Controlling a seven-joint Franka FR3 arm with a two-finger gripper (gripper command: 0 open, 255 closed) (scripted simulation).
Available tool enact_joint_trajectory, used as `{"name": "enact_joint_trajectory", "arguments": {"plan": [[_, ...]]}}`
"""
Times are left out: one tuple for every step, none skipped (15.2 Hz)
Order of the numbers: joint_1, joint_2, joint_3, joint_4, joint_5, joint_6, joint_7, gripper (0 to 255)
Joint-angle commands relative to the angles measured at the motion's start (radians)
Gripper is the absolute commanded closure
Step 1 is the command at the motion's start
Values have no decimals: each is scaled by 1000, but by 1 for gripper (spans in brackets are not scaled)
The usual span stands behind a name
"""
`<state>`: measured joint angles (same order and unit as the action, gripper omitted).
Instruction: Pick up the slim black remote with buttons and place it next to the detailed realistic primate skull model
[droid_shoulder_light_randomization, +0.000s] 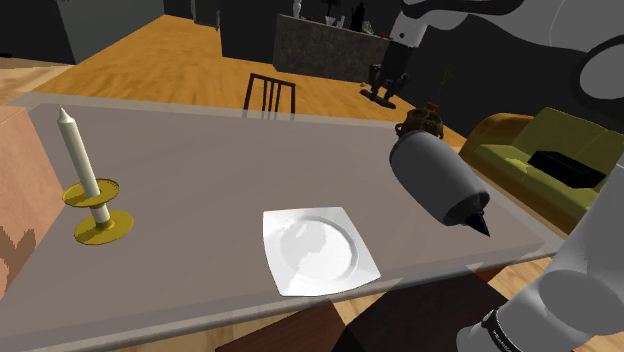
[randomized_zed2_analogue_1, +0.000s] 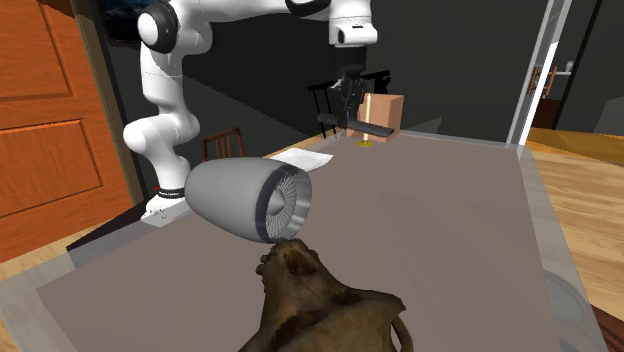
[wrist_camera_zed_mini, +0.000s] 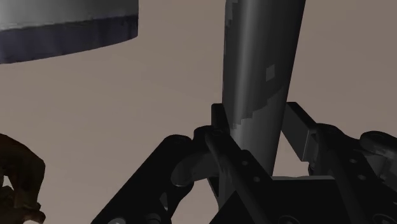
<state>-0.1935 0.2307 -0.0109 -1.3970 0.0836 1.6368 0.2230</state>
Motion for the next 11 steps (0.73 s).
{"name": "enact_joint_trajectory", "arguments": {"plan": [[-27,-21,-16,-25,4,1,-44,255],[-40,-28,-25,-34,5,1,-66,255],[-54,-34,-33,-42,7,1,-89,255],[-67,-39,-42,-49,9,1,-111,255],[-81,-43,-51,-54,10,0,-133,255],[-94,-46,-60,-58,11,-1,-155,255],[-107,-48,-69,-60,13,-3,-178,255],[-121,-49,-78,-61,14,-5,-200,255],[-135,-49,-87,-61,16,-7,-222,255],[-148,-48,-96,-59,17,-10,-245,255],[-162,-45,-105,-55,19,-13,-267,255]]}}
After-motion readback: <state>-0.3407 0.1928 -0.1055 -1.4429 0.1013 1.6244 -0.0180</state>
